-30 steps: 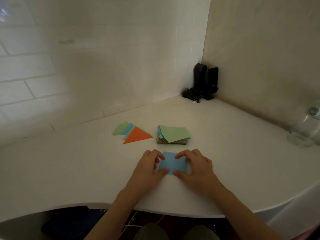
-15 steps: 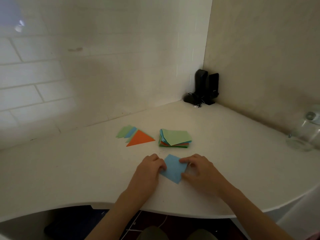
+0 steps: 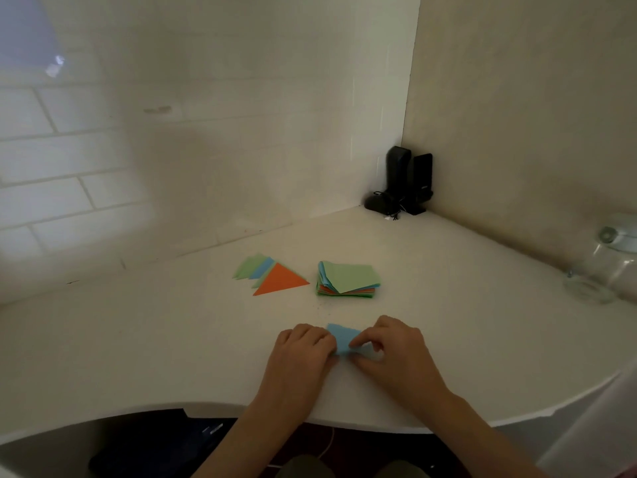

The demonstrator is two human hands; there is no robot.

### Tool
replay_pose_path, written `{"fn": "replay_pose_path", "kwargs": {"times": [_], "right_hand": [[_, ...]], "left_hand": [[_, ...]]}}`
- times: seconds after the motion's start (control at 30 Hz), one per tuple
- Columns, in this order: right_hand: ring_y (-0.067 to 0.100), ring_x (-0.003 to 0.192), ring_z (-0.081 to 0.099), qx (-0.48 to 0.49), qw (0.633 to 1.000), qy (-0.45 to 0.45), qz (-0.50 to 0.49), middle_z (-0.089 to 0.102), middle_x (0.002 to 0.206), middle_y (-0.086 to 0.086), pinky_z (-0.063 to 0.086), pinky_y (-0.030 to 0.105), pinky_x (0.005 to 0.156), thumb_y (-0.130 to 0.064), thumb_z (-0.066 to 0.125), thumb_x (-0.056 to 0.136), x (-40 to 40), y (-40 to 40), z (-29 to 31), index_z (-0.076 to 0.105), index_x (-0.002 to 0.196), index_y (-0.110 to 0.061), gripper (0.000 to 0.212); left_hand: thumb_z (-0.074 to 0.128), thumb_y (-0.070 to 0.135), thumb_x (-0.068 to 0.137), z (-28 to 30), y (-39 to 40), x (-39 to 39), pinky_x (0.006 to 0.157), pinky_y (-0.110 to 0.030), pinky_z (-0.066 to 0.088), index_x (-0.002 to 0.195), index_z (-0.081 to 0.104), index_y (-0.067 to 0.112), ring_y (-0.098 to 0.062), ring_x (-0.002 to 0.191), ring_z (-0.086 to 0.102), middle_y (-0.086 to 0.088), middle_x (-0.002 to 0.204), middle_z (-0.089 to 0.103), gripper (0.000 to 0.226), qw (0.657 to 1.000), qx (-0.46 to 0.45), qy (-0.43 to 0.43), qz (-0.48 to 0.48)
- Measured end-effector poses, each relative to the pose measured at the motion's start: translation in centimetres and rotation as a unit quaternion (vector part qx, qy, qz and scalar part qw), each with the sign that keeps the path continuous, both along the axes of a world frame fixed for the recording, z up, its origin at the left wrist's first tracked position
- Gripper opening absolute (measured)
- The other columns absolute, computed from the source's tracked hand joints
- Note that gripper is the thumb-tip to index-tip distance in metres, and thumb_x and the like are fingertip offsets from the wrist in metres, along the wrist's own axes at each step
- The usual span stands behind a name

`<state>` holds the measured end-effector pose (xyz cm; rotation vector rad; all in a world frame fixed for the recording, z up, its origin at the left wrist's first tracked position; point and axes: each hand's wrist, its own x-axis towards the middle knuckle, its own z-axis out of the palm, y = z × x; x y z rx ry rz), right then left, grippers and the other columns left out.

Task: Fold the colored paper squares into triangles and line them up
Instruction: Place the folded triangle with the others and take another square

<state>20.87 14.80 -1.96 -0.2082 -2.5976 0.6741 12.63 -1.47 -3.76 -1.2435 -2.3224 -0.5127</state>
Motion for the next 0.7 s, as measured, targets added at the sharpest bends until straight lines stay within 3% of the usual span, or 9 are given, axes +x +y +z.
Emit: {"fn": "replay_pose_path", "kwargs": {"times": [0.17, 0.27, 0.37, 0.53, 0.7], "right_hand": [[0.005, 0.082, 0.042, -0.008, 0.997, -0.073, -0.011, 0.040, 0.082, -0.014, 0.036, 0.030, 0.077, -0.047, 0.069, 0.078, -0.4, 0.7, -0.1, 0.072, 0.094, -0.041, 0.018], [0.003, 0.079, 0.048, -0.051, 0.996, -0.074, -0.020, 0.046, 0.082, -0.012, 0.041, 0.033, 0.081, -0.048, 0.071, 0.076, -0.3, 0.5, -0.1, 0.073, 0.085, -0.039, 0.013], [0.002, 0.075, 0.050, -0.085, 0.993, -0.076, -0.038, 0.051, 0.082, -0.011, 0.044, 0.034, 0.082, -0.046, 0.072, 0.074, -0.2, 0.4, 0.1, 0.068, 0.072, -0.041, 0.007], [0.003, 0.079, 0.050, -0.061, 0.989, -0.105, -0.083, 0.052, 0.080, -0.012, 0.039, 0.031, 0.084, -0.059, 0.062, 0.077, -0.9, -0.1, 0.4, 0.057, 0.063, -0.040, 0.024], [0.003, 0.078, 0.048, 0.016, 0.986, -0.091, -0.137, 0.049, 0.078, -0.013, 0.028, 0.027, 0.075, -0.073, 0.053, 0.074, -1.7, -1.0, -0.3, 0.055, 0.067, -0.035, 0.038]], "left_hand": [[0.048, 0.037, 0.075, -0.2, -1.7, -1.5, 0.068, -0.022, 0.029, 0.072, 0.067, 0.025, -0.008, 0.083, 0.046, 0.013, 0.083, 0.064, 0.023, 0.998, 0.045, -0.030, 0.024], [0.061, 0.042, 0.072, -0.3, -2.4, -2.1, 0.064, -0.027, 0.039, 0.067, 0.065, 0.026, -0.007, 0.079, 0.050, 0.016, 0.080, 0.064, 0.017, 0.989, 0.084, -0.115, 0.049], [0.073, 0.039, 0.070, -0.6, -2.3, -2.3, 0.070, -0.032, 0.043, 0.066, 0.062, 0.028, -0.009, 0.080, 0.050, 0.016, 0.081, 0.062, 0.015, 0.974, 0.115, -0.176, 0.081], [0.070, 0.048, 0.075, -0.7, -1.1, -1.9, 0.071, -0.026, 0.030, 0.072, 0.063, 0.024, -0.011, 0.084, 0.042, 0.009, 0.083, 0.051, 0.025, 0.978, 0.089, -0.126, 0.138], [0.041, 0.070, 0.075, -0.4, 0.1, -1.4, 0.067, -0.028, 0.028, 0.065, 0.058, 0.023, -0.015, 0.079, 0.040, 0.007, 0.079, 0.045, 0.050, 0.978, 0.046, -0.085, 0.184]]}}
